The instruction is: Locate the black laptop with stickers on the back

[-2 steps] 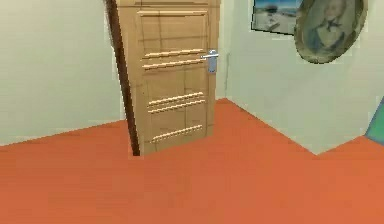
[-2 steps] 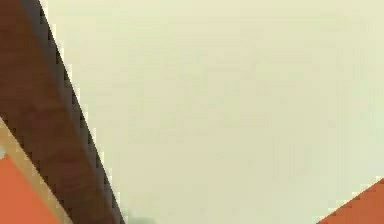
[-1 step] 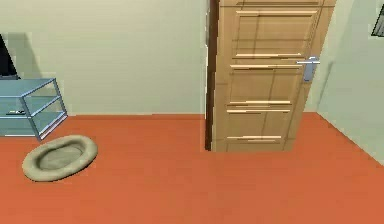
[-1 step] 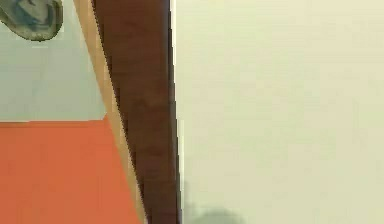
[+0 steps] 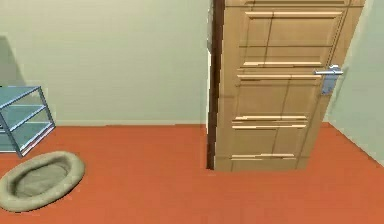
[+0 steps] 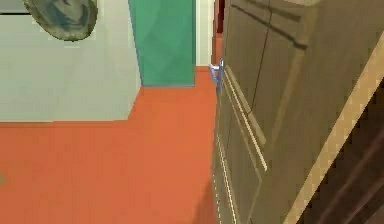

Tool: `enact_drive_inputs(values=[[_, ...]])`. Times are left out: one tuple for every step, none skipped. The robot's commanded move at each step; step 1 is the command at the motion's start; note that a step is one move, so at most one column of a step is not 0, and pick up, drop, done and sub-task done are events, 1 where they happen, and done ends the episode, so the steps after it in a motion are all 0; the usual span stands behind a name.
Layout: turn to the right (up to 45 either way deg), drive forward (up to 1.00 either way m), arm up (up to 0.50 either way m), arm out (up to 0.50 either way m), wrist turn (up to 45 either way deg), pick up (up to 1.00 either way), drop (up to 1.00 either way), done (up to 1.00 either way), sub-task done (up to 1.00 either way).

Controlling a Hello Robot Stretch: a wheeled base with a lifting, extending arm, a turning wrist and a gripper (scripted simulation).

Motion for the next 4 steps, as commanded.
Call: enact_drive_inputs(values=[[45.0,0.00,0.00,0.00,0.0,0.00,0.00,0.00,0.00],[27.0,0.00,0.00,0.00,0.0,0.00,0.00,0.00,0.00],[0.0,1.00,0.00,0.00,0.0,0.00,0.00,0.00,0.00],[0.0,0.55,0.00,0.00,0.0,0.00,0.00,0.00,0.00]])
